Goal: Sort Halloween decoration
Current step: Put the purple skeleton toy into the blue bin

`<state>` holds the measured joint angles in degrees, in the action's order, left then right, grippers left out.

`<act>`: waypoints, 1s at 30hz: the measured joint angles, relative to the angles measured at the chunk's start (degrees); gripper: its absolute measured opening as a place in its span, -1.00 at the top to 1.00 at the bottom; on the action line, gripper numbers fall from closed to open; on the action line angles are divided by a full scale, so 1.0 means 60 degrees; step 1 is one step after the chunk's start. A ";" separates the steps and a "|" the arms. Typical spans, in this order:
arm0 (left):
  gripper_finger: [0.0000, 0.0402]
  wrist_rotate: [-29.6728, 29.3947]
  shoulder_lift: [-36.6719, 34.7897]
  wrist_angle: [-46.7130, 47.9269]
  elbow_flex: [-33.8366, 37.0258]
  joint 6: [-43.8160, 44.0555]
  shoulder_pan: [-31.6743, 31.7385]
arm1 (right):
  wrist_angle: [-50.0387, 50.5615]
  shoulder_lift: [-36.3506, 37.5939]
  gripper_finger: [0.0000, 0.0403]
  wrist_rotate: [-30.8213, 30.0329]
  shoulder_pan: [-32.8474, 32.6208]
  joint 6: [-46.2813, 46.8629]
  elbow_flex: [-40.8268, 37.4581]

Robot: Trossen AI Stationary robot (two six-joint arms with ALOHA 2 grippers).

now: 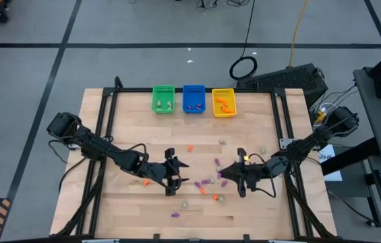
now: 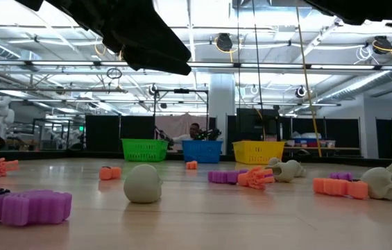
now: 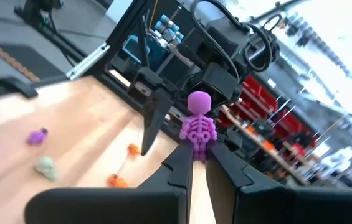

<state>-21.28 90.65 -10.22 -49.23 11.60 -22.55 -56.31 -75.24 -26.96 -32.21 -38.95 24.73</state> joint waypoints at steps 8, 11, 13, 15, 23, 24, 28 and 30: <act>-0.21 0.0000 0.0000 0.0000 0.0000 -0.0018 0.0000 | 0.0000 0.0000 0.89 0.0000 0.0000 -0.0811 0.0000; -0.21 0.0000 0.0000 0.0000 0.0000 -0.0055 0.0000 | 0.0000 0.0000 0.89 0.0001 0.0000 -0.0355 0.0000; -0.21 0.0000 0.0000 0.0000 0.0000 -0.0055 0.0000 | 0.0004 0.0000 0.89 0.0000 0.0000 -0.0055 0.0003; -0.21 0.0000 0.0000 0.0000 0.0000 -0.0055 0.0000 | 0.0003 0.0000 0.89 0.0000 0.0000 0.0166 0.0004; -0.21 0.0000 0.0000 0.0004 0.0000 -0.0054 0.0000 | 0.0007 0.0000 0.89 0.0000 0.0000 0.0425 0.0004; -0.21 0.0000 0.0000 0.0007 0.0000 -0.0053 0.0000 | 0.0007 0.0000 0.89 0.0000 0.0000 0.0519 0.0004; -0.21 0.0000 0.0000 0.0014 0.0000 -0.0051 0.0000 | 0.0007 0.0000 0.89 0.0000 0.0000 0.1270 0.0004; -0.21 0.0000 0.0000 0.0017 0.0000 -0.0051 0.0000 | 0.0007 0.0000 0.89 0.0001 0.0000 0.1706 0.0004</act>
<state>-21.28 90.65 -10.11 -49.23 11.29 -22.55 -56.27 -75.24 -26.95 -32.21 -28.71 24.75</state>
